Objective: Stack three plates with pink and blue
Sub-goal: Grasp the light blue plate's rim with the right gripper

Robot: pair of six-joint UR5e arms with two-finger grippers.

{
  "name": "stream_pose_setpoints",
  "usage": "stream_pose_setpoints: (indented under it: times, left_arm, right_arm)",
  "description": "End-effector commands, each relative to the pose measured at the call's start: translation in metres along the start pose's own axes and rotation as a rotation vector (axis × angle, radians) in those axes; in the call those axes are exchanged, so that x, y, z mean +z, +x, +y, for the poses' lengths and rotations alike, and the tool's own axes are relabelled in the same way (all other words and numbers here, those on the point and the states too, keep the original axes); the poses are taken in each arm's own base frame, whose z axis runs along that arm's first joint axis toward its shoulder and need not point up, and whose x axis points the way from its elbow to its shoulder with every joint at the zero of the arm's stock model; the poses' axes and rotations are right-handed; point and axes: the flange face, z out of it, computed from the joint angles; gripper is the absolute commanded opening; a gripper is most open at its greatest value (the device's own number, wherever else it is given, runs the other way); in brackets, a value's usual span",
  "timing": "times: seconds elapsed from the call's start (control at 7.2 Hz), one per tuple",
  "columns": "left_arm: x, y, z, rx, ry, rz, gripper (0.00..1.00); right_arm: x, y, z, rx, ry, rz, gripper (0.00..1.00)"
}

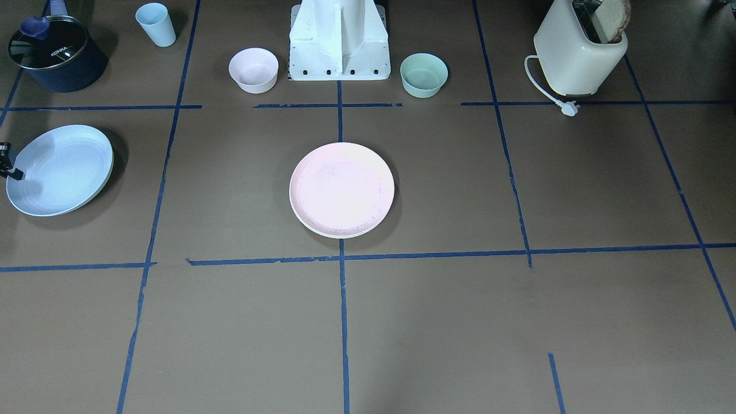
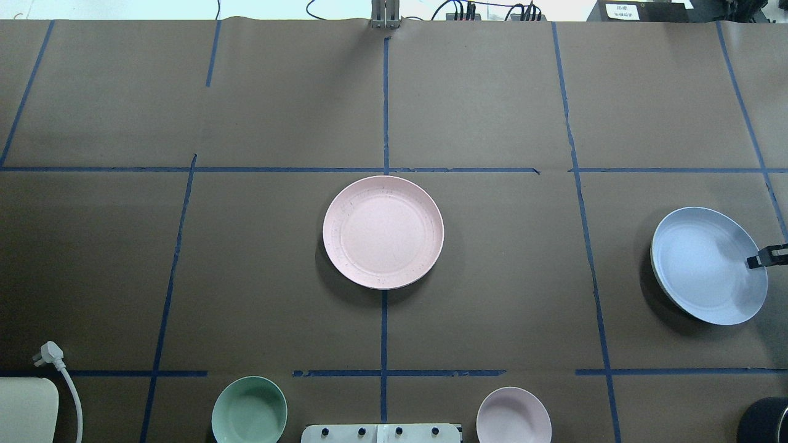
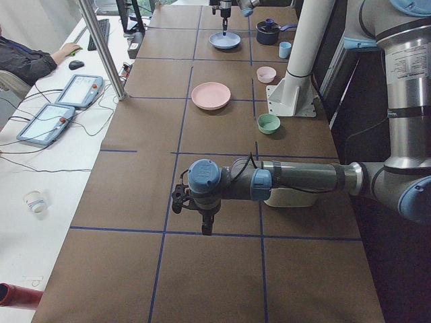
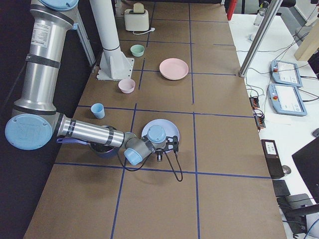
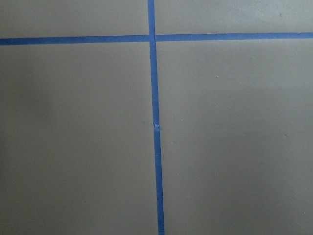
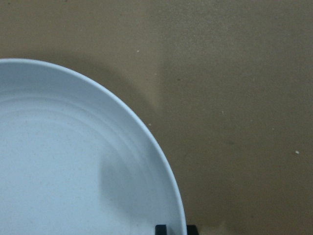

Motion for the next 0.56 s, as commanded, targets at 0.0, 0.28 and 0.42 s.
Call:
stream_pose_setpoints:
  times: [0.0, 0.28, 0.42]
  left_arm:
    - [0.000, 0.000, 0.000, -0.002, -0.001, 0.000, 1.00]
    - [0.000, 0.001, 0.000, -0.001, 0.001, 0.002, 1.00]
    - [0.000, 0.001, 0.000, -0.004, 0.000, 0.003, 1.00]
  right_arm:
    - [-0.009, -0.021, -0.005, 0.019, -0.019, -0.067, 0.00]
    - [-0.042, -0.067, -0.021, 0.076, -0.009, -0.172, 0.00]
    - [-0.059, -0.107, -0.046, 0.121, 0.024, -0.219, 0.00]
